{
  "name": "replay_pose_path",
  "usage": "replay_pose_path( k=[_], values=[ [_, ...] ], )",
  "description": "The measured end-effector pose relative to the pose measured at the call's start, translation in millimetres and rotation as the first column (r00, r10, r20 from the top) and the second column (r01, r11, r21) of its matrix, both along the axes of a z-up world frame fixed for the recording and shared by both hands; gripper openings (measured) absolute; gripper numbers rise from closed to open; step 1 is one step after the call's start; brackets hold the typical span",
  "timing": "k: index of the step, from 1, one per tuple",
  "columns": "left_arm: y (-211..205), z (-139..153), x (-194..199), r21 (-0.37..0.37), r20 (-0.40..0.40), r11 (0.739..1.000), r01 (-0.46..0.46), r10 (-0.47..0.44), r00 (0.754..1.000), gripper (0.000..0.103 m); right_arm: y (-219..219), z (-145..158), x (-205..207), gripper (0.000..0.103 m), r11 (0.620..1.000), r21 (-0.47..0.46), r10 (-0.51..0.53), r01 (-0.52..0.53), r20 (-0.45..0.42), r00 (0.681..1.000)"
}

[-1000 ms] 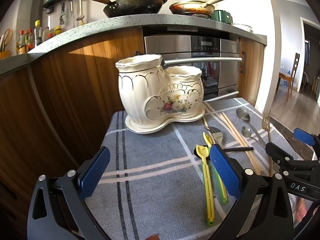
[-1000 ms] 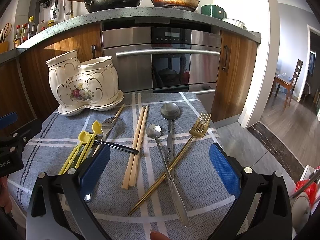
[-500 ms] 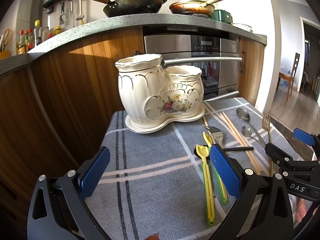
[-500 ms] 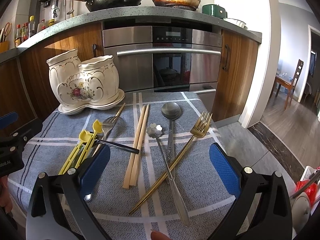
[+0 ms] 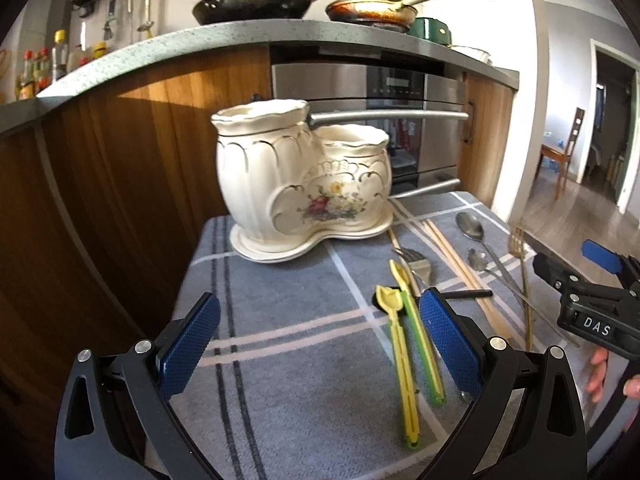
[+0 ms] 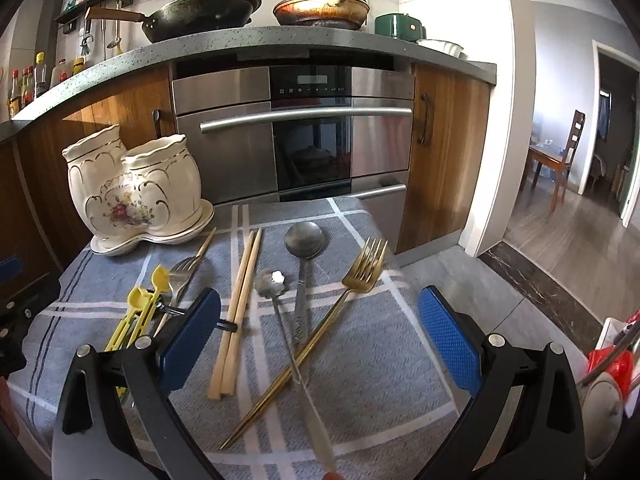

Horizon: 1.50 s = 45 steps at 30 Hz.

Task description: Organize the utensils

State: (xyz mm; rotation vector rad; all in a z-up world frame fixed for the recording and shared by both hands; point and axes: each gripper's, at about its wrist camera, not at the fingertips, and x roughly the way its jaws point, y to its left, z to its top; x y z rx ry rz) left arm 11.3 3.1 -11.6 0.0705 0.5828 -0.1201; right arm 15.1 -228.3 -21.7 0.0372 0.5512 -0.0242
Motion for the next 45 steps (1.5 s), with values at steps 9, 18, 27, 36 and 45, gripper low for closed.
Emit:
replay_pose_path(
  k=[9, 18, 27, 36, 45],
  values=[
    [-14, -20, 13, 0.029, -0.074, 0.998, 0.063, -0.061, 0.995, 0.096, -9, 4, 7, 0.098, 0.998, 0.007, 0.068, -0.068, -0.018, 0.997],
    [-29, -34, 25, 0.05, -0.147, 0.989, 0.142, -0.133, 0.98, 0.069, -30, 9, 8, 0.098, 0.996, 0.066, 0.058, -0.056, -0.026, 0.998],
    [-36, -45, 39, 0.022, -0.236, 0.978, 0.205, -0.195, 0.952, 0.043, -33, 1, 16, 0.067, 0.997, 0.066, 0.051, -0.046, -0.088, 0.995],
    [-37, -50, 51, -0.007, -0.271, 0.973, 0.232, -0.225, 0.936, 0.035, -43, 28, 48, 0.056, 0.995, 0.044, 0.091, -0.087, -0.101, 0.991],
    [-34, -52, 50, 0.006, -0.248, 0.973, 0.23, -0.222, 0.943, 0.014, -74, 18, 69, 0.056, 0.988, 0.15, 0.041, -0.022, -0.123, 0.992]
  ],
)
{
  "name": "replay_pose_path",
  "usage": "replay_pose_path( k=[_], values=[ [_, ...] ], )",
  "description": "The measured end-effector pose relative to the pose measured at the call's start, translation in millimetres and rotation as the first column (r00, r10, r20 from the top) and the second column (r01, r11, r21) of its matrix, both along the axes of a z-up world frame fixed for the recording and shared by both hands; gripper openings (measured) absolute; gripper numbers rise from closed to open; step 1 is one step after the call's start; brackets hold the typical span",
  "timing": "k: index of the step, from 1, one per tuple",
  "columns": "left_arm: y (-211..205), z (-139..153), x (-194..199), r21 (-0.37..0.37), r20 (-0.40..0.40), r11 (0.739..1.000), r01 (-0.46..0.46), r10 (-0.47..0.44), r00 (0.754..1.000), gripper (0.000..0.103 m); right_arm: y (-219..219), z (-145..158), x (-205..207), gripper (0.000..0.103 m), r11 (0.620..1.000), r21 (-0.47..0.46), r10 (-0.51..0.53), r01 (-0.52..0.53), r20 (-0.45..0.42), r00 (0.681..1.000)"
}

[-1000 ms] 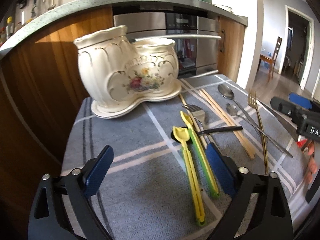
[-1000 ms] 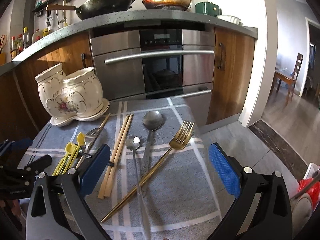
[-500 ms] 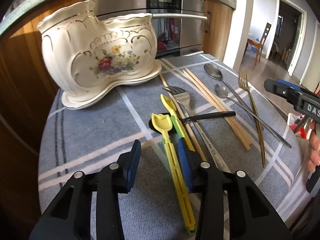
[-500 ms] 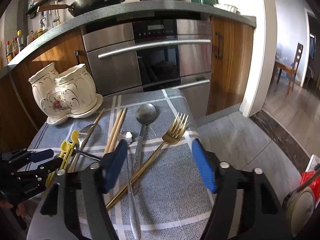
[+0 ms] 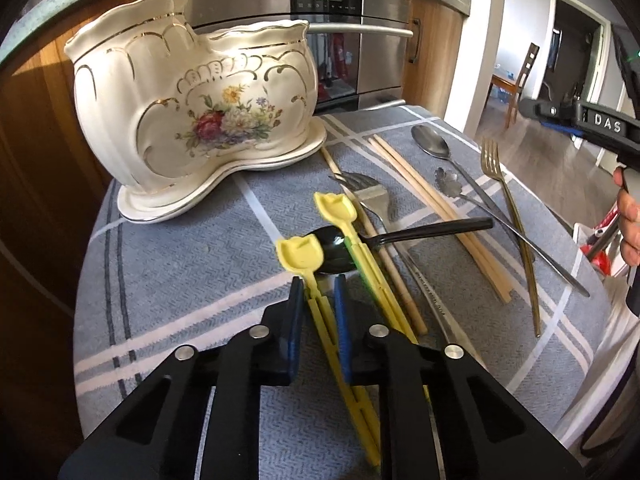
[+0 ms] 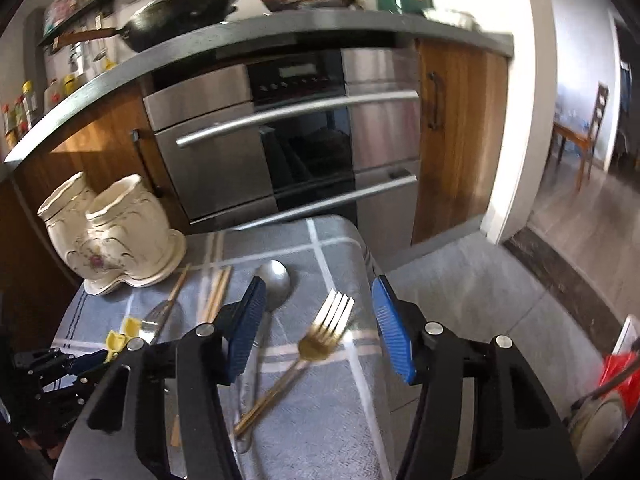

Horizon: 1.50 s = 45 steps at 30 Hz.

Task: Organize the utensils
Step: 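Close left tool on yellow plastic utensil while right tool closes on gold fork, then lift yellow utensil with left tool while right tool lifts gold fork toward holder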

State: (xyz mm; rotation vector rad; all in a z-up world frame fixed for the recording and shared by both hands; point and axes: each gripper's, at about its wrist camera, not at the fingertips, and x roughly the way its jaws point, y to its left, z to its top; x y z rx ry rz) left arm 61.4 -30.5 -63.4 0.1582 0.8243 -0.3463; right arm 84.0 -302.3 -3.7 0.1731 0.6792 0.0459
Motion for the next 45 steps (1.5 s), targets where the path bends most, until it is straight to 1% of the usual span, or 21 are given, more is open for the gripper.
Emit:
replay_pose_path(
  k=[2, 5, 8, 10, 11, 12, 15, 19, 23, 24, 27, 30, 31, 33, 35, 37, 39, 41, 45],
  values=[
    [4, 0, -1, -0.011, 0.003, 1.0, -0.006, 0.006, 1.0, 0.011, -9, -6, 1, 0.056, 0.999, 0.036, -0.015, 0.015, -0.016, 1.0],
    [11, 2, 0, -0.042, -0.008, 0.999, -0.018, 0.018, 1.0, 0.011, -17, -12, 4, 0.055, 0.998, 0.058, -0.021, 0.023, -0.027, 0.999],
    [16, 4, -2, -0.058, -0.007, 0.998, -0.026, 0.025, 1.0, 0.011, -18, -18, 7, 0.049, 0.997, 0.077, -0.009, 0.013, -0.044, 0.999],
    [18, 6, -3, -0.069, 0.0, 0.997, -0.028, 0.028, 1.0, 0.01, -15, -21, 10, 0.045, 0.998, 0.068, 0.003, 0.0, -0.05, 0.999],
    [19, 8, -4, -0.073, 0.006, 0.997, -0.029, 0.029, 1.0, 0.011, -12, -22, 12, 0.041, 0.999, 0.052, 0.009, -0.007, -0.052, 0.999],
    [19, 9, -5, -0.073, 0.011, 0.997, -0.03, 0.031, 0.999, 0.011, -10, -24, 14, 0.04, 0.999, 0.045, 0.017, -0.015, -0.05, 0.999],
    [20, 10, -5, -0.068, 0.023, 0.997, -0.035, 0.037, 0.999, 0.011, -7, -29, 22, 0.039, 1.0, 0.015, 0.026, -0.025, -0.066, 0.997],
    [22, 10, -5, -0.072, 0.024, 0.997, -0.038, 0.04, 0.999, 0.01, -7, -40, 33, 0.039, 1.0, 0.002, 0.025, -0.025, -0.106, 0.994],
    [24, 10, -7, -0.078, 0.023, 0.996, -0.036, 0.038, 0.999, 0.01, -10, -48, 44, 0.038, 0.998, 0.048, 0.042, -0.035, -0.153, 0.987],
    [23, 10, -7, -0.076, 0.025, 0.996, -0.035, 0.037, 0.999, 0.01, -11, -50, 45, 0.034, 0.998, 0.058, 0.047, -0.038, -0.159, 0.986],
    [23, 10, -7, -0.075, 0.028, 0.997, -0.034, 0.036, 0.999, 0.011, -9, -51, 47, 0.028, 0.997, 0.065, 0.06, -0.05, -0.166, 0.984],
    [22, 9, -7, -0.073, 0.027, 0.997, -0.033, 0.035, 0.999, 0.01, -6, -54, 52, 0.028, 0.995, 0.071, 0.084, -0.072, -0.182, 0.98],
    [22, 9, -7, -0.071, 0.027, 0.997, -0.033, 0.035, 0.999, 0.01, -6, -54, 53, 0.027, 0.994, 0.076, 0.086, -0.073, -0.182, 0.979],
    [21, 8, -7, -0.068, 0.027, 0.997, -0.033, 0.035, 0.999, 0.01, -9, -55, 55, 0.022, 0.994, 0.088, 0.085, -0.07, -0.183, 0.979],
    [20, 8, -7, -0.066, 0.028, 0.997, -0.032, 0.034, 0.999, 0.01, -11, -54, 53, 0.018, 0.992, 0.104, 0.085, -0.068, -0.172, 0.981],
    [21, 8, -6, -0.064, 0.033, 0.997, -0.034, 0.036, 0.999, 0.01, -13, -51, 51, 0.012, 0.992, 0.112, 0.083, -0.066, -0.152, 0.985],
    [23, 8, -7, -0.068, 0.036, 0.997, -0.037, 0.039, 0.999, 0.01, -13, -48, 48, 0.002, 0.991, 0.112, 0.083, -0.069, -0.125, 0.989],
    [25, 9, -7, -0.08, 0.036, 0.996, -0.036, 0.04, 0.999, 0.01, -13, -46, 45, 0.002, 0.993, 0.095, 0.077, -0.065, -0.118, 0.99],
    [32, 16, -12, -0.113, 0.053, 0.993, -0.038, 0.044, 0.998, 0.01, -14, -36, 34, 0.002, 0.992, 0.104, 0.078, -0.071, -0.07, 0.994]
  ],
)
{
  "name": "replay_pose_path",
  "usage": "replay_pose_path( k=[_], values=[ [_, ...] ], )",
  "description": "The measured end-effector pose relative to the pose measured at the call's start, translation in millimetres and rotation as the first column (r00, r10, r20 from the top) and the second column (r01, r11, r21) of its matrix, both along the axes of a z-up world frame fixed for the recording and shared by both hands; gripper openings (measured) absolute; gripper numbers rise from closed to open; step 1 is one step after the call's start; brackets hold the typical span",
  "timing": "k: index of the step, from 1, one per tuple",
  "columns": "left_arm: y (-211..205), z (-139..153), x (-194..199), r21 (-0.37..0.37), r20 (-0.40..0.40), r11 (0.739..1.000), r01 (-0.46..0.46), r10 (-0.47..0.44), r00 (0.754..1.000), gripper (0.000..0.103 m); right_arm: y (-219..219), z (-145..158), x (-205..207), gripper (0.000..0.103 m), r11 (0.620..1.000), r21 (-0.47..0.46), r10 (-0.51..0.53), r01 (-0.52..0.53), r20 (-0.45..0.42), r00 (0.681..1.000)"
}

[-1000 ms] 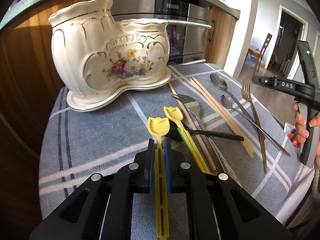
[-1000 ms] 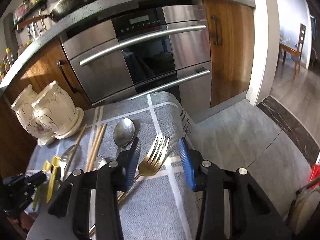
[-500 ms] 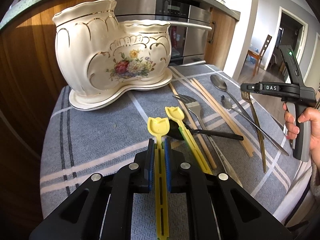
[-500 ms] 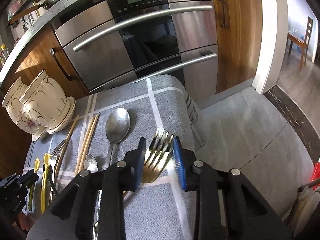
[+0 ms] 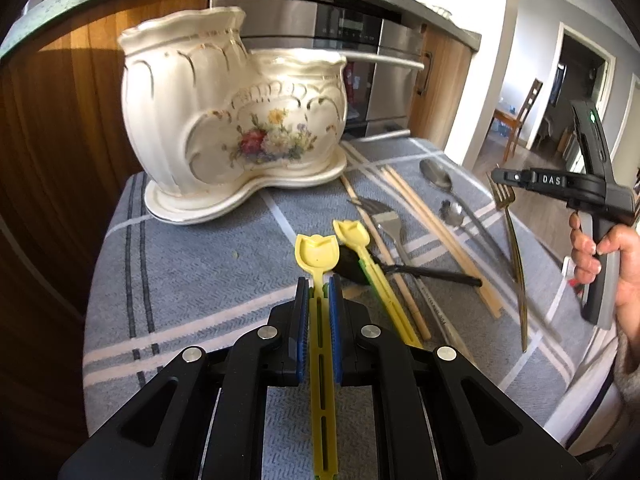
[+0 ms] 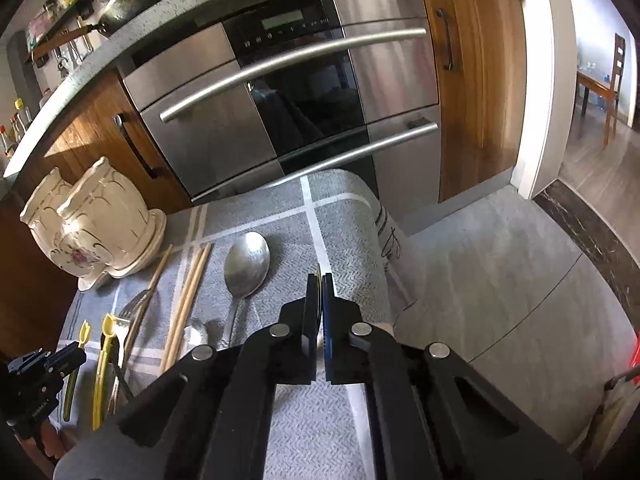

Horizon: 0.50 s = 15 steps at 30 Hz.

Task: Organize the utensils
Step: 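Lift yellow utensil with left tool while right tool lifts gold fork toward holder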

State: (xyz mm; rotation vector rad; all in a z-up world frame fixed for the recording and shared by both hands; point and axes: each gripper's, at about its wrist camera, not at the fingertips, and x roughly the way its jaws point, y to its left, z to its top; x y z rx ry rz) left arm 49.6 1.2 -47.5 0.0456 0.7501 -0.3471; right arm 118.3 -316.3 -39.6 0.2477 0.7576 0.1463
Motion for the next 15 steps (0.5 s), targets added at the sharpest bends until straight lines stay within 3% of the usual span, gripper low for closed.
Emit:
replay_pose_path(
  k=[9, 15],
  values=[
    [4, 20, -11, -0.025, 0.057, 1.0, -0.012, 0.014, 0.998, 0.01, -6, 52, -46, 0.002, 0.996, -0.018, -0.083, 0.089, 0.216, 0.973],
    [14, 56, -15, -0.048, 0.14, 0.998, -0.027, 0.034, 0.99, 0.01, 8, 94, -63, 0.002, 0.991, -0.072, -0.08, 0.11, 0.335, 0.939]
  ],
)
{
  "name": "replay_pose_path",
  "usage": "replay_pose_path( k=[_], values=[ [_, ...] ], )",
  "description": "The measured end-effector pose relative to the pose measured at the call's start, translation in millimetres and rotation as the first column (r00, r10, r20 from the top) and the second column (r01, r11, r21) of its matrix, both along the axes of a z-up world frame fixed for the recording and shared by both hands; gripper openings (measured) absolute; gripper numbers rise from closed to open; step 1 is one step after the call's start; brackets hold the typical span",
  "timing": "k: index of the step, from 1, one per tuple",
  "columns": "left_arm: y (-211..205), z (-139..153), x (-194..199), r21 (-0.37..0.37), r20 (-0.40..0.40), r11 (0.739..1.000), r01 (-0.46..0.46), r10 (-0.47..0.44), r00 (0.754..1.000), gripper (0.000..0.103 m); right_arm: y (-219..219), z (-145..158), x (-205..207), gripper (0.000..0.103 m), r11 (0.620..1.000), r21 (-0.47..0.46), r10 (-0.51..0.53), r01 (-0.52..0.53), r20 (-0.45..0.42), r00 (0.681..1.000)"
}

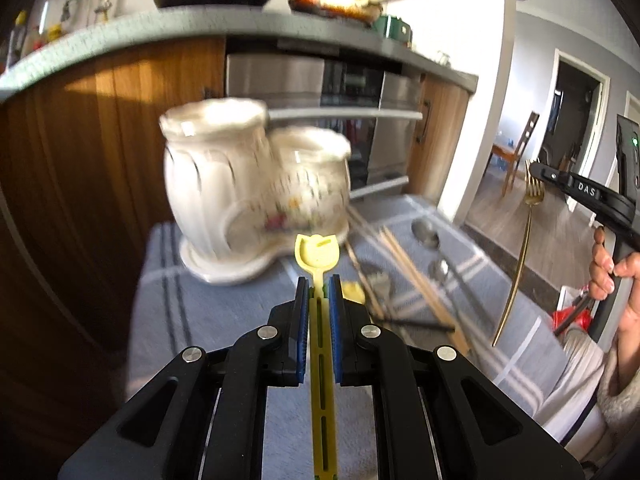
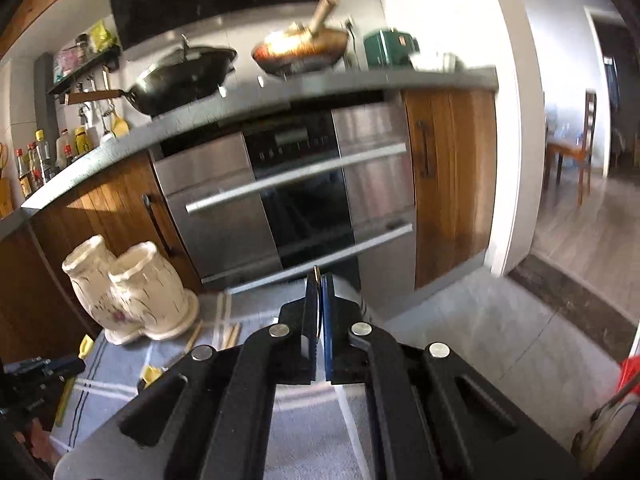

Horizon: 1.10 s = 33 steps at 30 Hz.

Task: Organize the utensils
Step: 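Lift yellow utensil with left tool while right tool lifts gold fork toward holder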

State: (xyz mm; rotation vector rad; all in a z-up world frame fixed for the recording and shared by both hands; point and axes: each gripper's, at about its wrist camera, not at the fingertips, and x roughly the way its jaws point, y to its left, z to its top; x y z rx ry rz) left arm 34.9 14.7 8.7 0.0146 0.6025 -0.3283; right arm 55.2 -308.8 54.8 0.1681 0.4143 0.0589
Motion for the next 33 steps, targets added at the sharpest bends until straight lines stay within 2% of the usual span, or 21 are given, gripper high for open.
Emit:
replay_pose_path(
  k=[7, 12, 15, 21, 26, 30, 33],
  values=[
    [21, 61, 19, -0.051, 0.129, 0.998, -0.032, 0.038, 0.991, 0.01, 37, 53, 14, 0.002, 0.998, -0.037, 0.045, -0.042, 0.093, 0.995],
    [33, 98, 57, -0.105, 0.202, 0.993, -0.049, 0.07, 0.977, 0.01, 73, 83, 42, 0.002, 0.997, -0.038, 0.072, -0.067, 0.148, 0.986],
    [36, 109, 82, -0.114, 0.232, 0.991, -0.069, 0.094, 0.968, 0.01, 90, 92, 60, 0.002, 0.997, -0.039, 0.07, -0.064, 0.18, 0.981],
    [46, 108, 127, -0.178, 0.224, 0.981, -0.077, 0.117, 0.968, 0.01, 112, 97, 95, 0.002, 0.999, -0.034, 0.032, -0.025, 0.236, 0.971],
    [39, 98, 149, -0.134, 0.239, 0.985, -0.105, 0.135, 0.962, 0.01, 109, 85, 110, 0.002, 1.0, -0.005, -0.028, 0.031, 0.278, 0.96],
    [39, 79, 159, -0.108, 0.229, 0.986, -0.127, 0.149, 0.962, 0.01, 99, 76, 122, 0.003, 0.996, 0.056, -0.086, 0.073, 0.293, 0.952],
    [39, 69, 164, -0.086, 0.218, 0.987, -0.135, 0.151, 0.964, 0.01, 105, 66, 129, 0.002, 0.996, 0.031, -0.091, 0.086, 0.307, 0.947]
  ],
)
